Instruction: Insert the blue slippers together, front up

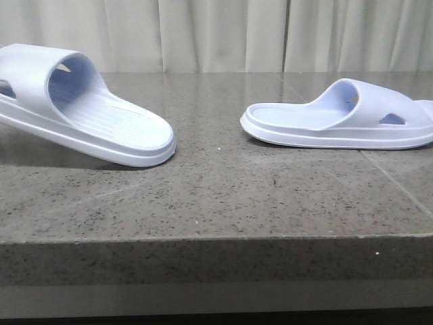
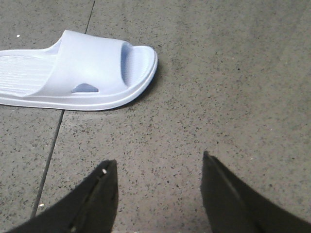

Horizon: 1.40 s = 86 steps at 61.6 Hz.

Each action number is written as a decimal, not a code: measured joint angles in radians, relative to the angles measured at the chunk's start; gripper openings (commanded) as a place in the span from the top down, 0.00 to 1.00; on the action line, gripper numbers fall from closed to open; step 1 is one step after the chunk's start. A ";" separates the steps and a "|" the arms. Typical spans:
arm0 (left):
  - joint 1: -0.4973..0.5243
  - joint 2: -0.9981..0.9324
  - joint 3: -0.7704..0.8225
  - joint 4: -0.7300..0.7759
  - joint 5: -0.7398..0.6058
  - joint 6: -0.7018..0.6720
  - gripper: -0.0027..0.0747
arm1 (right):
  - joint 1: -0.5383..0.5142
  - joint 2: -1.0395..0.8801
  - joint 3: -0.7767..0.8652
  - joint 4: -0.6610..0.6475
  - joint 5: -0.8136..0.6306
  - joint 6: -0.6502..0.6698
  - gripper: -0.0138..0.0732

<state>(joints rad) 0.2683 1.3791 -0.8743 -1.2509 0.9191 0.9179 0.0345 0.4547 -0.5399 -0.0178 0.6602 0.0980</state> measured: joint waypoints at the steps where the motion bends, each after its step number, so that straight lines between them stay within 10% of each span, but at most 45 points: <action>1: 0.000 -0.017 0.016 -0.013 -0.003 0.005 0.99 | 0.000 0.000 0.000 0.008 0.002 0.000 0.36; 22: 0.000 -0.087 0.090 -0.069 -0.015 0.041 0.99 | -0.011 0.281 -0.055 0.074 0.021 0.031 0.36; 39: 0.000 -0.087 0.090 -0.069 -0.015 0.042 0.99 | -0.232 0.542 -0.223 0.093 0.046 0.022 0.36; 68: 0.000 -0.087 0.090 -0.061 -0.016 0.043 0.99 | -0.523 0.859 -0.360 0.937 0.202 -0.779 0.36; 86: 0.000 -0.087 0.090 -0.057 -0.016 0.045 0.99 | -0.523 1.056 -0.455 1.083 0.263 -0.912 0.36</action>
<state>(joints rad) 0.2683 1.2922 -0.7844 -1.3077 0.9030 0.9625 -0.4883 1.5103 -0.9950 1.0653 0.9236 -0.8137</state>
